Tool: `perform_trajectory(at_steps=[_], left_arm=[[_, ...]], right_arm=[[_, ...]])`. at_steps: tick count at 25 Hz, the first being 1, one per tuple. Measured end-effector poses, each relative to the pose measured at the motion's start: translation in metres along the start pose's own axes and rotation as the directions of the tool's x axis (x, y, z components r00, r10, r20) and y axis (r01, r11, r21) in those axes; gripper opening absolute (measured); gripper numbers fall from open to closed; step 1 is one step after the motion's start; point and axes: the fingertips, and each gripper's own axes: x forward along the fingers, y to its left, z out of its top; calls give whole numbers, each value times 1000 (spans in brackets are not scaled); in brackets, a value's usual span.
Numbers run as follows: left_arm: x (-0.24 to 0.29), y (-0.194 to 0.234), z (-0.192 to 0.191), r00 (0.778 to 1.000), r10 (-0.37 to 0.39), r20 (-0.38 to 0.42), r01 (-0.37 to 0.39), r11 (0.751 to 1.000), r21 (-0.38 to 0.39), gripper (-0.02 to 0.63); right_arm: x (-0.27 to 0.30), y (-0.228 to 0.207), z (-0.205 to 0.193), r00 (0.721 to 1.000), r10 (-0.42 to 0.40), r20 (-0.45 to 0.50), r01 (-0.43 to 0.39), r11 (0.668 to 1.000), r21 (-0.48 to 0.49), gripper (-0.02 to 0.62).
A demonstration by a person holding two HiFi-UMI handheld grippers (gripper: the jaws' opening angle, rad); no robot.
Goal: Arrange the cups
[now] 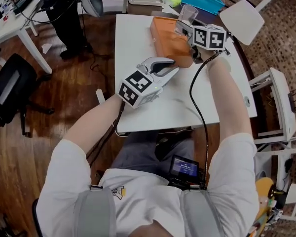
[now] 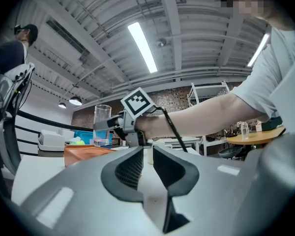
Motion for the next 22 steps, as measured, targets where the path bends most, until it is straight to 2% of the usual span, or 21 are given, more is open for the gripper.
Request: perform_trajectory(at_steps=[7,13,18,22], left_arm=[[-10,2,2,1000,-9,14,9,1000,2,57],[-14,1,3,1000,-13,17,13,1000,4,51],[-14,3,3,1000,-13,15,13,1000,3,49],[-16,6,2,1000,-7,9,7,1000,0,46]], right_arm=[[45,-11,-1,998,-49,-41,49,999,-2,268],[48,-16,-8,998,-52,-37,54,997,51,268],[53,-22,-20,993,-55,-101,63,995,79,268],[53,-21,-21,991,-60,-116,66,997,51,268]])
